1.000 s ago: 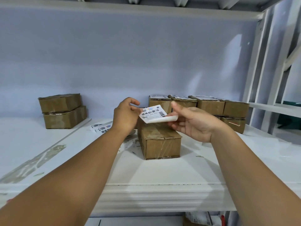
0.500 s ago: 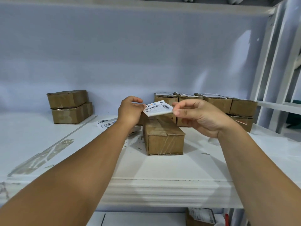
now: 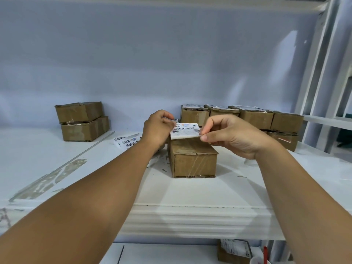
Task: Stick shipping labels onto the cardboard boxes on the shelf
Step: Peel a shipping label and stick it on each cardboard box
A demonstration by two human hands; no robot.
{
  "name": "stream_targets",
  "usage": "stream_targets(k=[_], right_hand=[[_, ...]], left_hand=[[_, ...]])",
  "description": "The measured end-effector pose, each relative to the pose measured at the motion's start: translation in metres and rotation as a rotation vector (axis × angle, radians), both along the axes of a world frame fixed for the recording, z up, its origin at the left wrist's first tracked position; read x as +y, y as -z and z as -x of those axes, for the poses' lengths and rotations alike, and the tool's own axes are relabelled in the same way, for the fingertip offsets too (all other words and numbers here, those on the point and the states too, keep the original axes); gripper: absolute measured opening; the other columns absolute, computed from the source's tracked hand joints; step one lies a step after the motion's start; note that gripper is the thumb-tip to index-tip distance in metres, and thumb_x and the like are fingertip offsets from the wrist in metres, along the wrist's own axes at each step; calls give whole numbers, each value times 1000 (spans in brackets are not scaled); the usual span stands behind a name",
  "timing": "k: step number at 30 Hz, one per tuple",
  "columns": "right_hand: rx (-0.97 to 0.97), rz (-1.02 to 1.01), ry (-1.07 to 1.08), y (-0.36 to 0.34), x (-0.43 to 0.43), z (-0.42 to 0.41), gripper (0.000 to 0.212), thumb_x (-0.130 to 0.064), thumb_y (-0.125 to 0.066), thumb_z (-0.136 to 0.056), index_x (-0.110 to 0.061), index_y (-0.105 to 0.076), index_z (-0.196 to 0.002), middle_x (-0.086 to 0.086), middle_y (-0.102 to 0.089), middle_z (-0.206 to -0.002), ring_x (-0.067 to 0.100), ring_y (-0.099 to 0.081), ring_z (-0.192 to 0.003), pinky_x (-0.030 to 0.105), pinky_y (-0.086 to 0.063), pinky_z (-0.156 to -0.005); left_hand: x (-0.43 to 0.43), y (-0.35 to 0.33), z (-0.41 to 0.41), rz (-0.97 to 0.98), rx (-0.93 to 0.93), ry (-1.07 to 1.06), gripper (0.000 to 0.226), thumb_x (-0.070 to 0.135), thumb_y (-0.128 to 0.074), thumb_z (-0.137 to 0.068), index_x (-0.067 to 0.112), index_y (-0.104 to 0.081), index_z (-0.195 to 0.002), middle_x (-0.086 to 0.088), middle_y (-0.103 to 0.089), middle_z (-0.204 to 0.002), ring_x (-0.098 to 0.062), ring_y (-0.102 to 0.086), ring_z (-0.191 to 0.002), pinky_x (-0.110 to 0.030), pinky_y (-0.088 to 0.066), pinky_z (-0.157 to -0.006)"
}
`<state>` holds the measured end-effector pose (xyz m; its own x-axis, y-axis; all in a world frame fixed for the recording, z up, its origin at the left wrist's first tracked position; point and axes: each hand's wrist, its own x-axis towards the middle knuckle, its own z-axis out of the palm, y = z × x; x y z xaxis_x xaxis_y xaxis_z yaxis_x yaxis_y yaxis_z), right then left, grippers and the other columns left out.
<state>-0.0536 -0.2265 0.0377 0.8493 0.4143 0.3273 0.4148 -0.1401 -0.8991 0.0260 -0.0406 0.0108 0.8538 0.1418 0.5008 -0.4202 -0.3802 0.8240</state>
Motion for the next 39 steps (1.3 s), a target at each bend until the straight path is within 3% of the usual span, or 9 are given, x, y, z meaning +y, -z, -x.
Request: stream_targets(k=[3,8,11,16,21,27,32,37,39], right_hand=[[13,10,-12,-1,-1,1,19,10,-66,-72,-8,-63,-66,1,-63,-69,8,-59,-65,17,-48,-66],[51,42,24,1,-1,-2,26,11,-65,-75,-12,-65,-62,2,-64,-69,12,-55,-67,23,-38,-67],[69,61,16,2,-1,-1,31,12,-65,-76,-14,-66,-59,1,-64,-68,10,-54,-64,20,-38,-62],[87,88,1,2,-2,-1,33,12,-65,-75,-15,-68,-56,0,-65,-68,10,-56,-66,23,-40,-69],[92,57,4,2,-3,-2,29,12,-63,-76,-12,-64,-60,0,-64,-65,7,-56,-61,21,-37,-61],[106,42,21,3,-4,-5,35,14,-62,-75,-15,-65,-55,1,-61,-65,12,-50,-65,23,-33,-61],[121,66,25,4,-3,-5,14,0,-68,-56,-14,-67,-54,0,-64,-65,11,-52,-65,24,-33,-64],[111,88,17,5,-6,-7,29,12,-67,-68,-14,-68,-54,0,-64,-63,11,-52,-65,26,-33,-66],[106,102,22,4,-5,-7,22,6,-70,-60,-15,-68,-54,0,-64,-63,13,-51,-65,25,-33,-65]], left_hand=[[0,0,0,-1,3,-6,7,15,-63,-87,22,-60,-88,3,-70,-83,-17,-65,-90,-29,-50,-77],[0,0,3,-16,27,-42,7,19,-63,-86,25,-60,-87,1,-70,-91,-18,-63,-88,-21,-43,-57],[-1,1,4,-46,46,-53,6,21,-64,-86,25,-61,-89,0,-69,-95,-18,-62,-88,-22,-40,-55],[-1,-2,5,-72,8,-97,1,22,-64,-86,22,-64,-87,4,-69,-87,-15,-61,-87,-22,-39,-61],[-2,-1,4,-84,1,-94,4,21,-65,-86,18,-66,-90,4,-67,-84,-12,-59,-83,-17,-39,-59],[-4,-1,4,-70,10,-75,4,17,-63,-87,16,-66,-89,0,-69,-89,-15,-60,-85,-22,-41,-64],[-4,-1,6,-80,12,-57,3,15,-62,-88,17,-64,-88,-2,-68,-89,-14,-59,-84,-22,-40,-67],[-4,-1,7,-70,19,-47,3,14,-62,-88,17,-63,-88,-1,-68,-89,-14,-59,-81,-24,-43,-67],[-4,-1,8,-82,19,-54,3,14,-62,-88,17,-63,-88,-1,-66,-89,-15,-59,-84,-24,-42,-69]])
